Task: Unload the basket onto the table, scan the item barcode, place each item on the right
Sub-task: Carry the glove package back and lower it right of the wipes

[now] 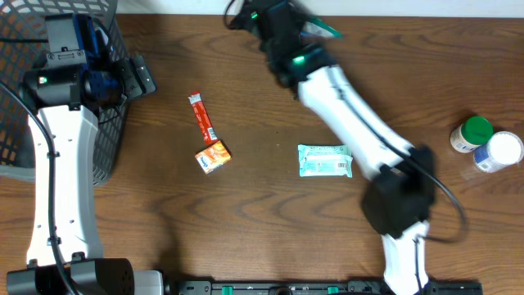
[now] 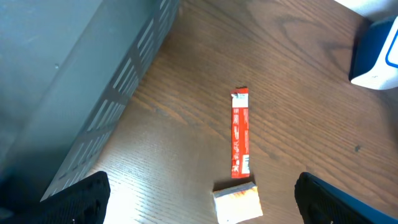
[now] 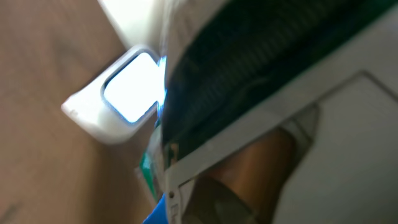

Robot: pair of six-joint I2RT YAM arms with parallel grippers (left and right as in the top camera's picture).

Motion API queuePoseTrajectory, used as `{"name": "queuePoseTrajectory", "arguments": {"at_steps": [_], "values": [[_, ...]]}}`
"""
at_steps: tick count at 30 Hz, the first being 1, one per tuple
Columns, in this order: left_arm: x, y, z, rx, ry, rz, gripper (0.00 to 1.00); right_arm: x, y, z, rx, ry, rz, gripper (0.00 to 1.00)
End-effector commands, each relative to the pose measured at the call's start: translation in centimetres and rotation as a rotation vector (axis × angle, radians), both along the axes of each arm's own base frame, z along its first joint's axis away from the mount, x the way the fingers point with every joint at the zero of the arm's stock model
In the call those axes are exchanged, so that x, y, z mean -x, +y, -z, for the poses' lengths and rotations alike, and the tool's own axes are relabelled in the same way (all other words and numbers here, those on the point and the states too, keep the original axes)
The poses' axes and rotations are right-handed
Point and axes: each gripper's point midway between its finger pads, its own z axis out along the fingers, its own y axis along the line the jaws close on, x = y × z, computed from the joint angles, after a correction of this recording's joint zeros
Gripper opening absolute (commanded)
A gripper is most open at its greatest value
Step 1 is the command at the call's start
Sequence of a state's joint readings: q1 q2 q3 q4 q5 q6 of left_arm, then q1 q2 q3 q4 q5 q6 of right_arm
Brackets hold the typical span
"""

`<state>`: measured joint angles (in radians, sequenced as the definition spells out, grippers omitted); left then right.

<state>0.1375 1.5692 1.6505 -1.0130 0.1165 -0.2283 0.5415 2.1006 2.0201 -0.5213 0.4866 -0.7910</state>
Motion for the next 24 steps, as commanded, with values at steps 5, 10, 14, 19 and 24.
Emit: {"name": "queuePoseTrajectory", "arguments": {"at_steps": [5,10,14,19,24], "values": [[-0.1,1.0,-0.5,-0.023,-0.008,-0.025,0.96,6.6,-8.1,0.8,-0.337,0.426,0.065,0.01],[-0.1,1.0,-0.5,-0.023,-0.008,-0.025,0.96,10.5,-15.1,6.0,-0.442,0.732,0.251,0.01],[-0.1,1.0,-0.5,-0.023,-0.008,-0.025,0.96,11.4,-20.0,9.4,-0.488,0.809,0.420,0.01],[-0.1,1.0,-0.5,-0.023,-0.008,-0.025,0.96,12.5,-24.3,12.8,-0.515,0.850,0.529,0.01],[-0.1,1.0,-0.5,-0.023,-0.008,-0.025,0.96,14.0,-26.6,15.5,-0.524,0.895,0.586,0.01]]}}
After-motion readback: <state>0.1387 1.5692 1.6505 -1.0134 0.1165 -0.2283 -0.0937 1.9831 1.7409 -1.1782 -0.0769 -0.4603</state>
